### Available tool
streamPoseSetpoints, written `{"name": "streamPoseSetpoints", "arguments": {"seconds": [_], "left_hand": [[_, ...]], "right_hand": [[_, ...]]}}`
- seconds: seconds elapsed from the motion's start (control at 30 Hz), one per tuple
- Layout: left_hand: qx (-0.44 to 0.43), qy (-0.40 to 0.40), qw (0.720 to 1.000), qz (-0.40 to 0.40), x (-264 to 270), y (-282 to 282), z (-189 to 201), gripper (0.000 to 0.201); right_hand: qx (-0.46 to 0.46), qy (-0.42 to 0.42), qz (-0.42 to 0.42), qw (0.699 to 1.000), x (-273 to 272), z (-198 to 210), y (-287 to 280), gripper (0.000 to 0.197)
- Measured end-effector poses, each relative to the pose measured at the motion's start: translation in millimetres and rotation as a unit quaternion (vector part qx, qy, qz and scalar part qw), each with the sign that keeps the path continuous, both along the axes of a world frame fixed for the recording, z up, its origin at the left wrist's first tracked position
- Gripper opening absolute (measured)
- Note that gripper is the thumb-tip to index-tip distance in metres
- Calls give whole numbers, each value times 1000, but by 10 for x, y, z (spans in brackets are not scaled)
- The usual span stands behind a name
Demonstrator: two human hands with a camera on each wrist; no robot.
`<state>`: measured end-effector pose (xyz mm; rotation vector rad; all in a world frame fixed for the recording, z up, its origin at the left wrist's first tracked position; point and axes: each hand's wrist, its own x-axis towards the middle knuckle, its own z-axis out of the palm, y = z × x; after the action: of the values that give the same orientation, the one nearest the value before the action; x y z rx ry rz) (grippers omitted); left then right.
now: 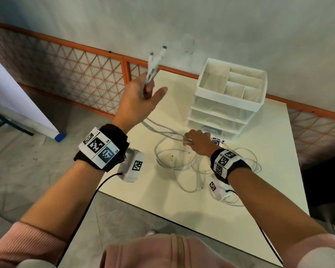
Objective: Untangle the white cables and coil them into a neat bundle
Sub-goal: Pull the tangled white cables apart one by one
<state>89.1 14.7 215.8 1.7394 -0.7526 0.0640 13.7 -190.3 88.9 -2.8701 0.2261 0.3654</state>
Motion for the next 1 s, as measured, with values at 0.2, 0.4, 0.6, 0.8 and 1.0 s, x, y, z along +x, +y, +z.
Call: {"name": "streamPoseSetpoints", "arguments": {"seconds": [0.2,0.4,0.6,0.8,1.0], "left_hand": [[351,-1,936,-26,-62,-98,-420,58],[348,51,935,-42,1,-133,-677,27],[283,63,953,-86,11,-105,-405,37],[347,95,929,-81,-108,-189,-572,37],[129,38,991,-7,-17,-74,-443,28]], "right_hand": [[58,-150,6,987,118,306,164,15],[126,-232,6,964,181,535,203,15],[167,-208,-65,962,202,531,216,26],[125,-224,-79,963,294,623,237,30],[122,-179,-124,968,243,358,11,19]]}}
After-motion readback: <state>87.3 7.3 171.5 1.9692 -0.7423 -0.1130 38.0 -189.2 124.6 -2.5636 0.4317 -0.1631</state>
